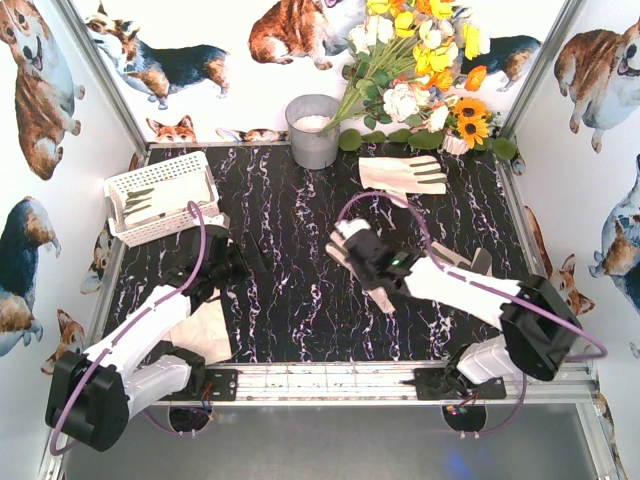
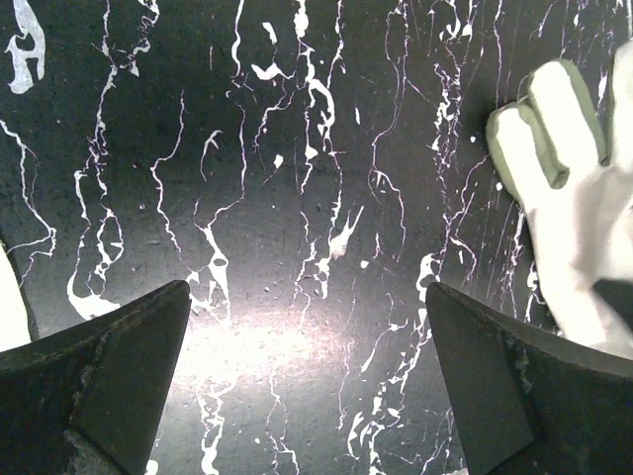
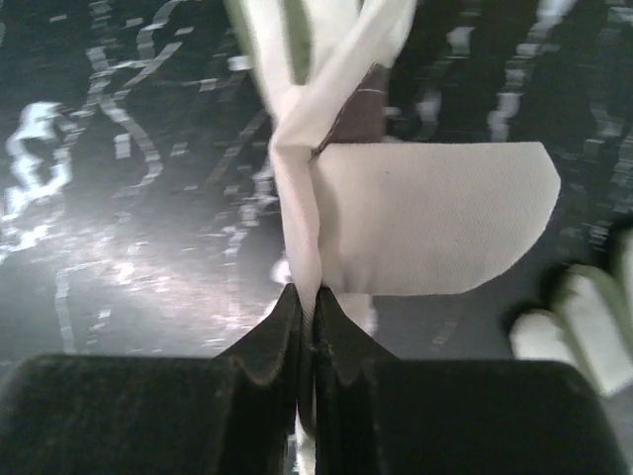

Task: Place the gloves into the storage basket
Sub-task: Turn over the glove at the center of the board, then adjust the glove at the center of the board.

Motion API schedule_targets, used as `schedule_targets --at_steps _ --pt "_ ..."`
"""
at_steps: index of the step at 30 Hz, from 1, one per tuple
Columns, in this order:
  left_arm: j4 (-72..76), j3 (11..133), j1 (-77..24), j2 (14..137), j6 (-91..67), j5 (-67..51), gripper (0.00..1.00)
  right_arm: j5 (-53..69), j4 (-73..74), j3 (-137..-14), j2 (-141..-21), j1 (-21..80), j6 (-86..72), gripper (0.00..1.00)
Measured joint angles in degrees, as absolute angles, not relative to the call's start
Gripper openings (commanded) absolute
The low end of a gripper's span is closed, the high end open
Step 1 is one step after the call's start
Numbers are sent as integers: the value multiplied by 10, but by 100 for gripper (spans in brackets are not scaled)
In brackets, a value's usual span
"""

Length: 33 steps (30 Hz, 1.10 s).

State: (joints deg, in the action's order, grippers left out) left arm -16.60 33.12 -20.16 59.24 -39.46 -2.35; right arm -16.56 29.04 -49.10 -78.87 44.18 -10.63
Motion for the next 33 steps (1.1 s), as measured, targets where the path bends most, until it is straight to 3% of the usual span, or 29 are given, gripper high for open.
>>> schedule_targets --at_steps 6,12,16,19,27,33 --pt "-165 330 -202 586 -403 -24 100 -135 265 -497 -846 531 -155 4" --pt "-163 322 -202 585 -406 -26 100 -79 240 -507 -887 555 -194 33" --pt "-154 313 -201 581 -414 -33 100 -42 230 -509 -892 559 -204 57" --pt "-143 302 -201 577 -420 -50 100 -15 222 -509 -879 559 -205 66" --pt "-115 298 -264 600 -451 -66 100 -9 220 -509 -741 547 -208 69" --pt "-114 348 -393 665 -480 -1 99 12 220 -496 -690 420 -244 68"
